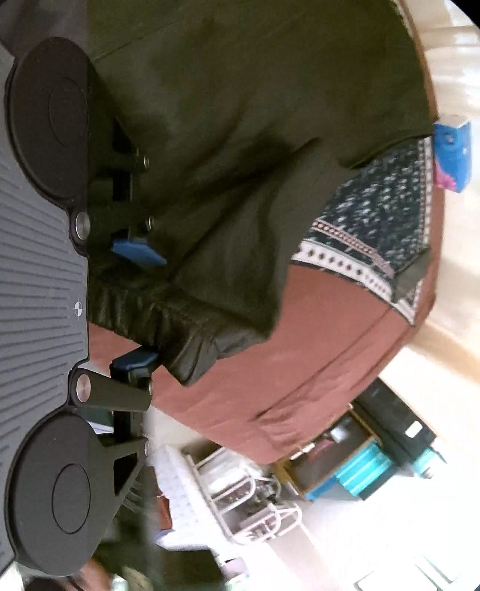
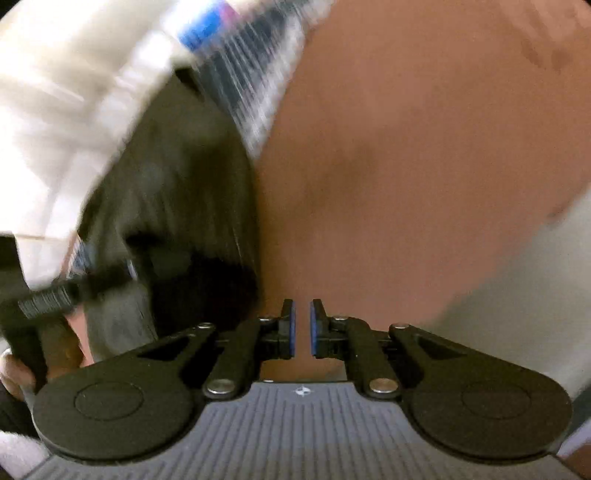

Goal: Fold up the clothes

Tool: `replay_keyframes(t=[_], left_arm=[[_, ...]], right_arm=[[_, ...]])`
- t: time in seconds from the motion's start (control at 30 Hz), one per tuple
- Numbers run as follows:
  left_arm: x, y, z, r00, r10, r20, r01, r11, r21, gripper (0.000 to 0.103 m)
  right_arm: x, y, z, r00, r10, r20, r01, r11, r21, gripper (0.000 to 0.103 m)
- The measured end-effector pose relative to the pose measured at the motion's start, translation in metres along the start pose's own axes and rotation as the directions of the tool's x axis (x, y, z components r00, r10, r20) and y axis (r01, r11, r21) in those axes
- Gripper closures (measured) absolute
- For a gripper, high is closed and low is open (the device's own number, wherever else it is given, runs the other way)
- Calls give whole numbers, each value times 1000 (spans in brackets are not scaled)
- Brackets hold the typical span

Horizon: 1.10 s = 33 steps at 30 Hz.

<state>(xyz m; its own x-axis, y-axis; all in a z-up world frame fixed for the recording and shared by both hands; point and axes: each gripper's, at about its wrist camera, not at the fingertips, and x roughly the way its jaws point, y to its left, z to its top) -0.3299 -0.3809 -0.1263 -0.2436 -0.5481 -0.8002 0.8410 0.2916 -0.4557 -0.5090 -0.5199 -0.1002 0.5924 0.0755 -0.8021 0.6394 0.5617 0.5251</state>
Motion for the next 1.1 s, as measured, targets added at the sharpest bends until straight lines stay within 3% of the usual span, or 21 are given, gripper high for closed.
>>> replay_keyframes(t=[0.07,0.13,0.17,0.2,0.23,0.4,0.5,0.53,0.57,0.6,0.7,0.77,0.87,0.9,0.93,1.1], left_arm=[[0,-1,-1,1000,-13,5,13,1000,9,40],[-1,-2,-1,1000,-26,10,25,1000,18,40],[-1,-3,-2,999,-32,13,32,999,22,40],[-1,-4,-2,999,-38,16,38,999,27,40],[-1,-4,-2,999,-45,18,44,999,31,40],[-2,-8,-6,998,-54,16,54,998,40,40],[-11,0,-8,999,-42,27,42,999,5,40],[-16,4,-9,999,-35,34,35,999,-11,40],[-23,7,-12,999,-25,47,27,999,-28,40],[-32,11,-16,998,-16,67,19,999,-48,40],[-67,31,-27,988,29,149,-8,990,-144,40],[-91,47,-38,975,84,203,-37,974,-225,40],[-122,71,-53,941,227,251,-130,927,-351,40],[-132,79,-58,925,275,262,-158,906,-393,40],[-141,88,-62,906,326,268,-188,881,-434,40],[-175,121,-76,793,553,256,-320,736,-597,40]], right_arm=[[-15,22,23,996,-2,94,11,995,-100,89],[-24,48,44,988,10,152,21,978,-206,68],[-22,61,54,988,21,153,20,965,-261,61],[-15,73,64,990,23,137,22,948,-318,48],[-8,85,69,994,11,111,32,924,-381,43],[52,121,61,986,-160,49,153,750,-644,43],[80,118,51,977,-212,16,163,697,-698,44],[86,115,48,975,-221,5,160,688,-708,58],[89,114,47,975,-222,-10,151,691,-707,80],[86,110,50,978,-206,-29,132,725,-676,99],[68,73,77,998,-52,-47,27,905,-425,99],[64,30,92,998,34,-47,-42,980,-196,99],[73,-17,98,996,12,-91,-16,999,-42,89],[75,-27,98,994,-3,-105,1,1000,-24,77],[74,-28,99,994,-21,-105,17,999,-40,70],[60,-8,100,996,-60,-66,41,967,-251,65]])
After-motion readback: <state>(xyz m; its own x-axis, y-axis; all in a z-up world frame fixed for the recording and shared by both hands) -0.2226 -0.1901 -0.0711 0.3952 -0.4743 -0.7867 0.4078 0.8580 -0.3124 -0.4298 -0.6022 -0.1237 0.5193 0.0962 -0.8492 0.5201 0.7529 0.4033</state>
